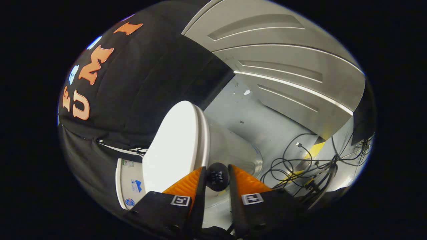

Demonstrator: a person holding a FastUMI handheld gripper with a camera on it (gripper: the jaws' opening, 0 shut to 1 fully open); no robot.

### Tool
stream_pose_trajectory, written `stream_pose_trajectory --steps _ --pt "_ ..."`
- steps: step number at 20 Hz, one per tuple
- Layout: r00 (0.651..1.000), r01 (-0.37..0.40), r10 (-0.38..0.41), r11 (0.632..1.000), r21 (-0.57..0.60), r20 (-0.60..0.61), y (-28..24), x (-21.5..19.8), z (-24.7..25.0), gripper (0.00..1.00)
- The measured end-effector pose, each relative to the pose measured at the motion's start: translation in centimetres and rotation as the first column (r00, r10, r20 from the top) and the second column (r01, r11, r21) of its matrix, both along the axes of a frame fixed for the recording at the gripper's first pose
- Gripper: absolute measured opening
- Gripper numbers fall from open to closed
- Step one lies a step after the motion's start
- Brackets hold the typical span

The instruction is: Open the toilet lid.

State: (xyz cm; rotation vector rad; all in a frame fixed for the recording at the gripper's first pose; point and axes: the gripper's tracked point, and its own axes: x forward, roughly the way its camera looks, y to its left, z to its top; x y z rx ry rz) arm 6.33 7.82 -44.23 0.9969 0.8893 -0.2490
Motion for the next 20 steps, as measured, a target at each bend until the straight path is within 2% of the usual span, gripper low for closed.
stream_pose_trajectory --steps 1,3,4,5,7,17,20 --pt "1.0 0.006 -0.006 1.0 0.007 0.01 0.1 0.0 0.1 0.37" --pt "0.999 0.017 -0.018 1.0 0.025 0.027 -0.2 0.3 0.4 0.24" --pt "0.998 0.026 -0.028 0.999 0.043 0.047 -0.2 0.3 0.9 0.22" --pt "0.998 0.027 -0.031 0.998 0.06 0.057 0.0 0.5 1.3 0.13" --pt "0.997 0.013 -0.016 0.999 0.04 0.07 -0.1 0.4 1.3 0.08" --pt "0.997 0.011 -0.015 0.999 0.045 0.074 0.0 0.2 1.7 0.08" --pt "0.996 -0.006 -0.002 0.997 0.083 0.092 0.5 -0.5 3.2 0.08"
